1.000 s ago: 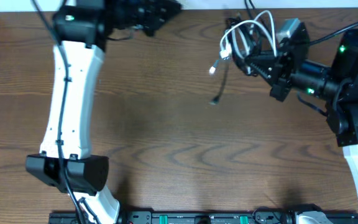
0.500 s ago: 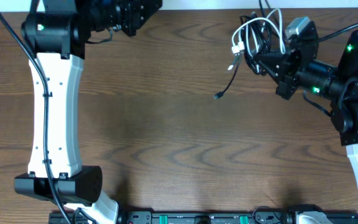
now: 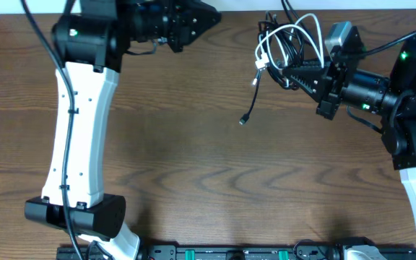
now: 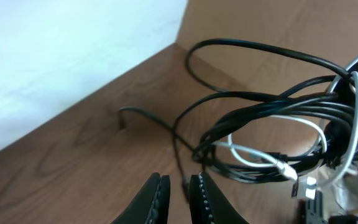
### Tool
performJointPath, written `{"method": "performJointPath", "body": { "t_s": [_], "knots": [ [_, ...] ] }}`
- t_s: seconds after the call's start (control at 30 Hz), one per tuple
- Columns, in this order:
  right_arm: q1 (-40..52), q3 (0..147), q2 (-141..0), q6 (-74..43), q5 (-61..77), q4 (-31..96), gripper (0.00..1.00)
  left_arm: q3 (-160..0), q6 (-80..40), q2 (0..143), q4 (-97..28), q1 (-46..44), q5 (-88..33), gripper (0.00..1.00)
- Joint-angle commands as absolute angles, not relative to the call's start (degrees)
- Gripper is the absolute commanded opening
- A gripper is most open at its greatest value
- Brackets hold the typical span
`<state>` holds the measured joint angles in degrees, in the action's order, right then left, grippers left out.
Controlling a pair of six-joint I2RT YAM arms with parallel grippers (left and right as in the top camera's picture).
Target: Untangle cables
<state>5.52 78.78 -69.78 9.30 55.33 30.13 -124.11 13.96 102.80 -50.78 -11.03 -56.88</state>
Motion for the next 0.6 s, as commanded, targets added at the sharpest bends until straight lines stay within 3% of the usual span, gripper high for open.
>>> {"method": "performJointPath", "body": {
  "t_s": [0.0,0.57],
  "knots": [
    [5.9,79.3,-69.6,9.9,57.2,29.2,0.01,-123.9,14.9,104.5,-50.9,-14.0,-58.2,0.17],
    [6.6,79.3,-69.8,9.9,57.3,29.2,0.01,-123.9,16.3,104.9,-50.5,-22.8,-58.5,0.17]
  ]
}}
